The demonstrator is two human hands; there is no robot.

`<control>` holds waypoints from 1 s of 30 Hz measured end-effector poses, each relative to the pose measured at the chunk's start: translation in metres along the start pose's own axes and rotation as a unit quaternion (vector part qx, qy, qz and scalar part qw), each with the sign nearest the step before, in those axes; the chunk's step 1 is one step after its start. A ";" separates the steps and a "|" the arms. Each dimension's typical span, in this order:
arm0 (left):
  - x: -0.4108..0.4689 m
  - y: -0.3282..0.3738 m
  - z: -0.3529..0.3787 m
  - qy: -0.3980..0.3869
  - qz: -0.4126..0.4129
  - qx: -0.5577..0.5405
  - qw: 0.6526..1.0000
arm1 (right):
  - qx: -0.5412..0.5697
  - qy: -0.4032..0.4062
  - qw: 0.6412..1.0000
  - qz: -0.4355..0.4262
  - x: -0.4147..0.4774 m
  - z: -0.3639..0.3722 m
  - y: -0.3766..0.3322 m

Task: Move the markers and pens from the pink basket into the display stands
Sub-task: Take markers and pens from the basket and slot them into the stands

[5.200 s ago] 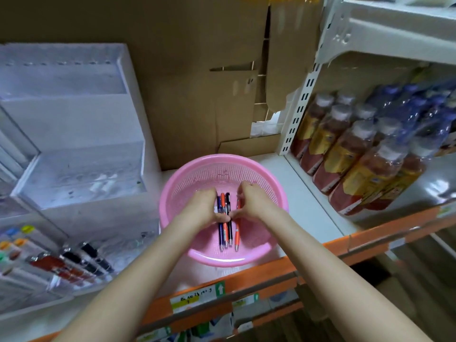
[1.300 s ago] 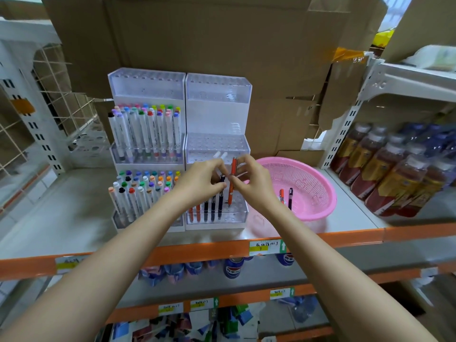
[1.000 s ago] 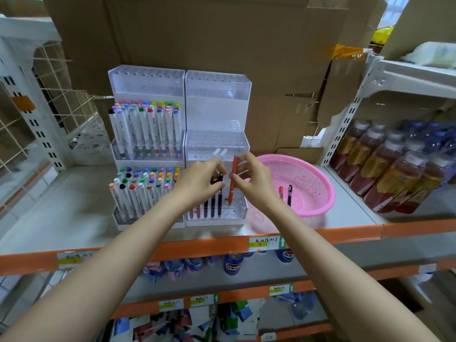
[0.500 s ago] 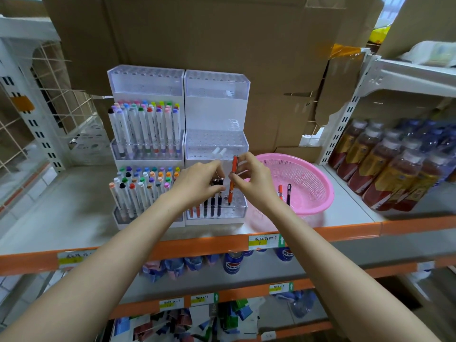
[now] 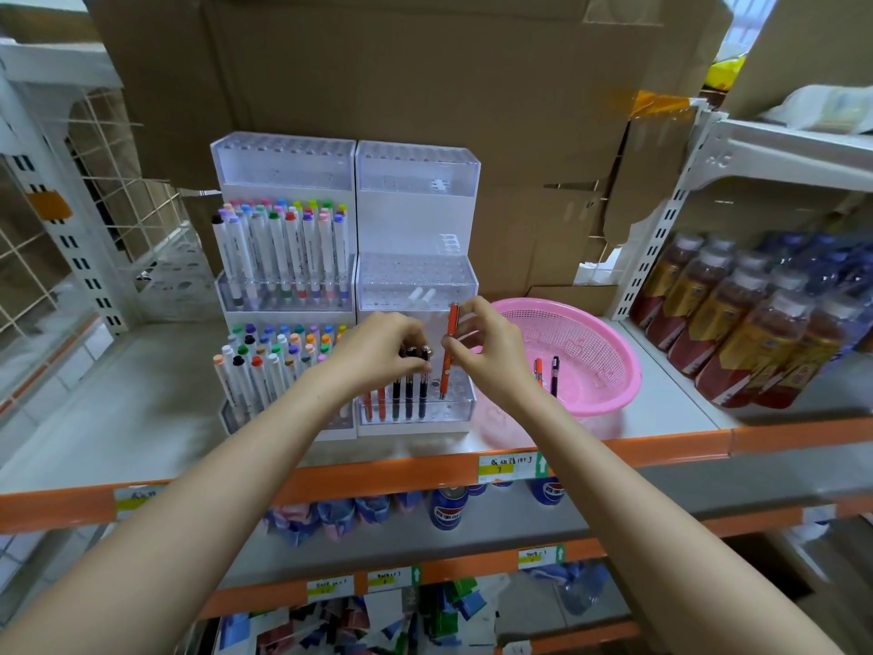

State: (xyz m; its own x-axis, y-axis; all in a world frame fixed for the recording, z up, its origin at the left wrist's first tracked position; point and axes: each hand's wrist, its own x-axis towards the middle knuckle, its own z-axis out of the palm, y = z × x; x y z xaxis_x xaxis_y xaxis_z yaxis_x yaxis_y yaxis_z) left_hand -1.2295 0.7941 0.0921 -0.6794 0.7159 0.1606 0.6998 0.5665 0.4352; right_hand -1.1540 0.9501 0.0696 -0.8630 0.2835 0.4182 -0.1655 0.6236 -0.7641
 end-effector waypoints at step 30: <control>-0.027 -0.012 0.007 0.080 -0.004 0.010 0.997 | -0.015 -0.033 0.998 -0.043 -0.003 0.001 -0.002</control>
State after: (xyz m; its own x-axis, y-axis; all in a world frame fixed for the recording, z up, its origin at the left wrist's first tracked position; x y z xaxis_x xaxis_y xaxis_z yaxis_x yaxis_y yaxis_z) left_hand -1.2184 0.7708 0.0760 -0.7099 0.6380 0.2982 0.6979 0.5803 0.4198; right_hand -1.1518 0.9469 0.0694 -0.8755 0.1806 0.4482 -0.2268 0.6653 -0.7113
